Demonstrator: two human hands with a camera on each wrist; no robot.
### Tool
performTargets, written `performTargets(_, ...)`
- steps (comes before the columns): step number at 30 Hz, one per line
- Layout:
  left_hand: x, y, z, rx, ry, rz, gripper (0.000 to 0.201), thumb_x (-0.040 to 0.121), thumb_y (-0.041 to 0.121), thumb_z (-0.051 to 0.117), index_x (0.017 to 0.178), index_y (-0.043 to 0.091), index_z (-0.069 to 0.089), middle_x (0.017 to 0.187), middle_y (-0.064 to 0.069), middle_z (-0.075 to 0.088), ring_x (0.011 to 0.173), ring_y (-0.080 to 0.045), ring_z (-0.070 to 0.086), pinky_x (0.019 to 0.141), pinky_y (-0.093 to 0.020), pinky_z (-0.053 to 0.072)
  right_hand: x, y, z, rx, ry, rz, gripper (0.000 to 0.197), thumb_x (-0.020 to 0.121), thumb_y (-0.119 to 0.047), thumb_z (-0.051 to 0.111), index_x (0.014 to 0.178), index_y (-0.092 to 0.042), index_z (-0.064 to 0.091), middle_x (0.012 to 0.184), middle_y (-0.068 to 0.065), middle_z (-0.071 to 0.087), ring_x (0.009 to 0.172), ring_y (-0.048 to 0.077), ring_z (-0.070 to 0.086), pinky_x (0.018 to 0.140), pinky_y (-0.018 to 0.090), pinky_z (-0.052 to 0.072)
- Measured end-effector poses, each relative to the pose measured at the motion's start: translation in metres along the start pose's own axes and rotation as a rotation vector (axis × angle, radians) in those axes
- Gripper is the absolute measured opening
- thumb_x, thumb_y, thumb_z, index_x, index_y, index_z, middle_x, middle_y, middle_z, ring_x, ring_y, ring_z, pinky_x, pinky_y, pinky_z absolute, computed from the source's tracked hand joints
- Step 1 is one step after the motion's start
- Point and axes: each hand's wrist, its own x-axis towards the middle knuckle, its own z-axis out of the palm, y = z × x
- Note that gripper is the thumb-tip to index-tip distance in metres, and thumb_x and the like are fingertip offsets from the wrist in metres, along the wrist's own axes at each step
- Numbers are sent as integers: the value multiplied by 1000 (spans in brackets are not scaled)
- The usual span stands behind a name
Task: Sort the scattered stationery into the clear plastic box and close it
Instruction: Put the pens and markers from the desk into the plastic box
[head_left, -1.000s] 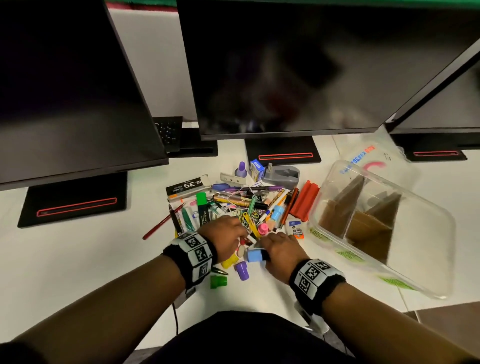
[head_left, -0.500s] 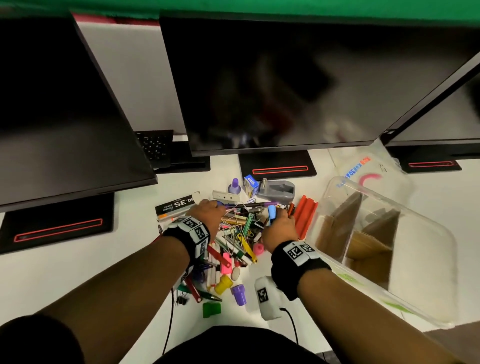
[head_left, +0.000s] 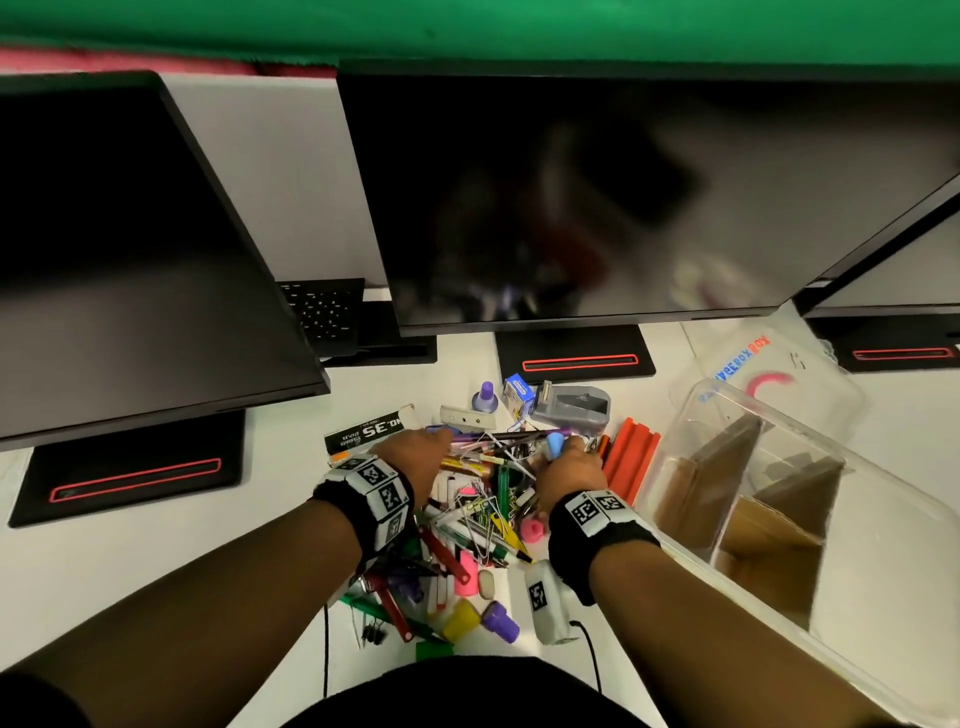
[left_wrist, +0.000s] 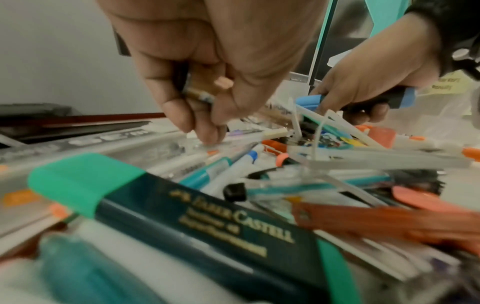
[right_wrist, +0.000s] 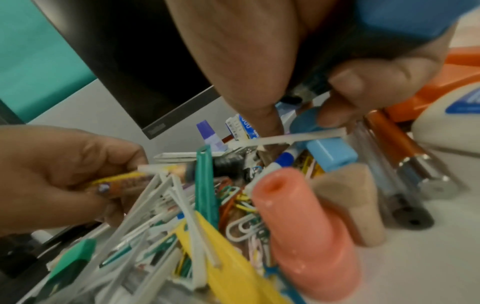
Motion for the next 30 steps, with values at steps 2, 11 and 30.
performTargets(2, 4, -4, -8, 48, 18, -25, 58, 84, 10, 56, 136, 13, 32, 129, -11, 50, 119, -27, 50, 97, -35, 43, 3, 0, 5, 37, -1, 4, 57, 91, -10, 51, 142, -9, 25, 141, 18, 36, 131, 32, 37, 108, 42, 39)
performTargets(11, 11, -1, -11, -51, 89, -24, 30, 89, 32, 48, 115, 18, 55, 118, -6, 53, 112, -23, 52, 95, -33, 44, 7, 12, 12, 187, 80, -37, 30, 96, -24, 49, 115, -3, 56, 114, 14, 65, 104, 29, 62, 86, 32, 49)
performTargets(30, 22, -3, 5, -61, 105, 46, 35, 95, 29, 40, 129, 21, 42, 125, -3, 52, 109, -23, 57, 88, -32, 47, 12, 20, 14, 568, 191, 55, 23, 86, -20, 56, 101, -2, 59, 81, 12, 62, 73, 26, 59, 69, 35, 53)
